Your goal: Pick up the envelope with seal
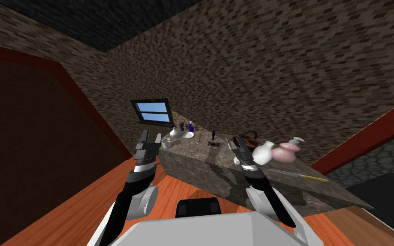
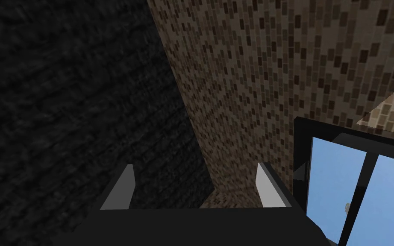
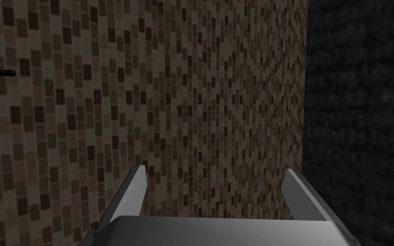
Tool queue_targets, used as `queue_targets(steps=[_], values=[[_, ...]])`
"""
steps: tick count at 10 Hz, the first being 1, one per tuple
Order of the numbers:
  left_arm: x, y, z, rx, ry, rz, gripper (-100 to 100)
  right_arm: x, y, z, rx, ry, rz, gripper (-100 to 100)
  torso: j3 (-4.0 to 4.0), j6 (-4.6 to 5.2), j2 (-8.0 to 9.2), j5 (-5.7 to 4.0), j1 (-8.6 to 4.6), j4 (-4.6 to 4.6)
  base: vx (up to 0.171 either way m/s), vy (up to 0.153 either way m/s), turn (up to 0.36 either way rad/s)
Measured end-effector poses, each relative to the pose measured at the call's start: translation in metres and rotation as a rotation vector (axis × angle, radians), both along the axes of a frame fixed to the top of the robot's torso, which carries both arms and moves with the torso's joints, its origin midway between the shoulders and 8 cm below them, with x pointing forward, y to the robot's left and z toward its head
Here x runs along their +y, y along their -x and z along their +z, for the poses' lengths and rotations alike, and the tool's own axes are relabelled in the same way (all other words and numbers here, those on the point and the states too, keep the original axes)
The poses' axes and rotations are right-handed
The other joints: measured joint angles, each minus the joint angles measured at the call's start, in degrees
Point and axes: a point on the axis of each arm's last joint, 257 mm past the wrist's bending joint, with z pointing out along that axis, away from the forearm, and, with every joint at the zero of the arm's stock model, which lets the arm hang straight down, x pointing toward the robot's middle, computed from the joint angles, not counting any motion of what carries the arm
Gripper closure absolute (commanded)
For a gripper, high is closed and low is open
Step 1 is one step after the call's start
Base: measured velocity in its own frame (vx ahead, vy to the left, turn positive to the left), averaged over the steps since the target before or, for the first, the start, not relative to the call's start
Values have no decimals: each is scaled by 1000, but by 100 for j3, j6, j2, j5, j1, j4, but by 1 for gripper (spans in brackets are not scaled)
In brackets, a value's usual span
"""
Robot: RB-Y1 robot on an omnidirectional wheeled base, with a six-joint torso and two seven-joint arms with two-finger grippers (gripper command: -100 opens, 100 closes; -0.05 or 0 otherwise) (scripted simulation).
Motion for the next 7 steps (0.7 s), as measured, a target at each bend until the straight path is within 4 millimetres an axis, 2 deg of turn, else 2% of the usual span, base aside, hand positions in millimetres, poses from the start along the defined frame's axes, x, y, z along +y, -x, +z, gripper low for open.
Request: queue_targets(steps=[7], values=[[0, 0, 0, 0, 0, 0, 0, 5, -30, -54, 126, 190, 84, -100, -1, 0, -2, 0, 3, 0, -13, 4, 214]])
